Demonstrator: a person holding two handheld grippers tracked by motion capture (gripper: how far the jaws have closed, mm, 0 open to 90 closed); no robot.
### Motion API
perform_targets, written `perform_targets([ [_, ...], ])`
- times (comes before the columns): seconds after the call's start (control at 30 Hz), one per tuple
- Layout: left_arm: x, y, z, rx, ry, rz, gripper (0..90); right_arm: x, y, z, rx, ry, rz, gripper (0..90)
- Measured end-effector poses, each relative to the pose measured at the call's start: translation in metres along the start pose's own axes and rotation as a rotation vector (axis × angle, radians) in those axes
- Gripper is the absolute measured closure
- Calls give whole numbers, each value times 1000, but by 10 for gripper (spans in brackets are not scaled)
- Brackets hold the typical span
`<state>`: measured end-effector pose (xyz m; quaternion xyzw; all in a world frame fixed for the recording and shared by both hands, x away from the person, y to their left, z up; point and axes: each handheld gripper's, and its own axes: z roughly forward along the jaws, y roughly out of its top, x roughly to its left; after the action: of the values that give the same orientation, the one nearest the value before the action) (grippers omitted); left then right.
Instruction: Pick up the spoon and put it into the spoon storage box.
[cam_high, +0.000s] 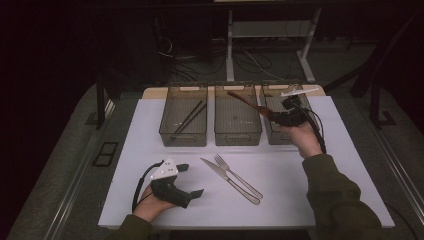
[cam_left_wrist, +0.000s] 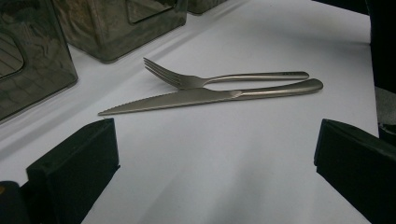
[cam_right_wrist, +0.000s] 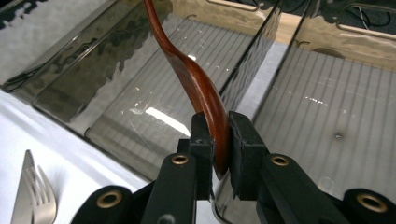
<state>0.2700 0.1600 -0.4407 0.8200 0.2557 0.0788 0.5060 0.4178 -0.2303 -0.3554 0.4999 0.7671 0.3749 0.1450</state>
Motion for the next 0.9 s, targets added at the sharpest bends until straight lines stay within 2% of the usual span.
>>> perform_targets([
  [0.17, 0, 0, 0, 1, -1, -3, 0, 8, 4, 15, 23, -5, 15, 797],
  [0.33, -1, 0, 2, 3, -2, -2, 0, 16, 7, 27, 50, -21, 8, 797],
  [0.47, 0, 0, 1, 6, -8, 5, 0, 22, 8, 35, 62, -16, 9, 796],
  [0.8, -1, 0, 1, 5, -10, 2, 0, 25, 6, 40, 73, -21, -5, 789],
  [0.9, -1, 0, 1, 7, -10, 4, 0, 27, 6, 39, 68, -8, -11, 785],
])
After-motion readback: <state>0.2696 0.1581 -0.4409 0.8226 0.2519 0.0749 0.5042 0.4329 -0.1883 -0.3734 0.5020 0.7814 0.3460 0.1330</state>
